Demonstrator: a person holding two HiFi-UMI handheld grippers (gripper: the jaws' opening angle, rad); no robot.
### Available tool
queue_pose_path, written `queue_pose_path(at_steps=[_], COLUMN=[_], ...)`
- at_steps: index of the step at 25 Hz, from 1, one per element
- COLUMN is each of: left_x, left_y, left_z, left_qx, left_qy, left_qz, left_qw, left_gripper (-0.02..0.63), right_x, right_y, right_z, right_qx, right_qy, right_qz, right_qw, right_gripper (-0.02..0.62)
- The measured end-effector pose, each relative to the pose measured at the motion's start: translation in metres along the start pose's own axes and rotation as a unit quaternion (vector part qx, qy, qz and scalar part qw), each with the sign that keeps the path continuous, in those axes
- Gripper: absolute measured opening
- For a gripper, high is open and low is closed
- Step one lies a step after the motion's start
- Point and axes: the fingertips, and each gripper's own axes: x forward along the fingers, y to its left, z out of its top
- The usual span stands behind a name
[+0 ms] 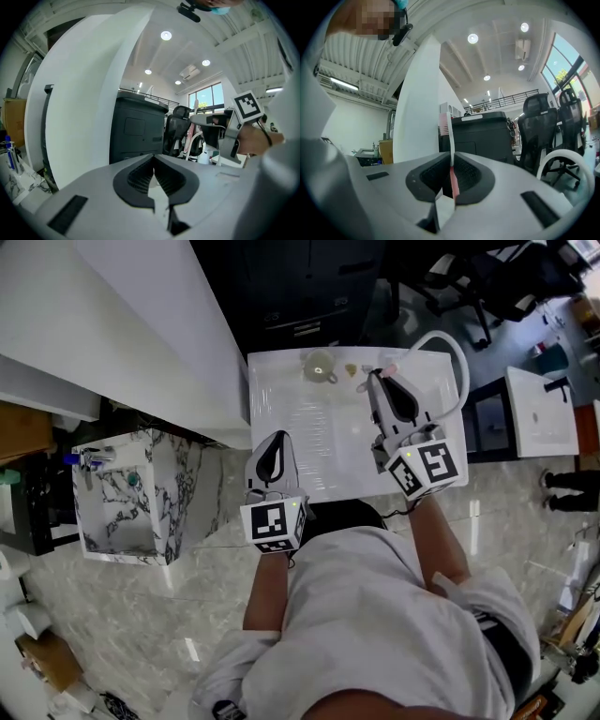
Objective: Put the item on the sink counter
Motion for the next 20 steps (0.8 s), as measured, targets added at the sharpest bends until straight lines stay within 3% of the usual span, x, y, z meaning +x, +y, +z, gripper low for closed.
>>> queue_pose_path(at_steps=[10, 20], left_x=[0.061, 0.096], left_y=[0.013, 0.025], left_z=[-0.012, -0.038], left_qx=[0.006, 0.011], left_qy=[0.045, 0.095], left_qz=[-0.002, 0.002], left_qw=[0.9990, 0.9954], left_gripper=[0.011, 0.011], right_x=[0.060, 0.102], right_y=[-0.039, -0.063], right_z=[-0.029, -0.085], right_qx=[0.039, 0.079], right_qy=[0.020, 0.052], right_qz=[0.007, 0.014], right_qw=[0.999, 0.995], right_gripper=[0.022, 0.021])
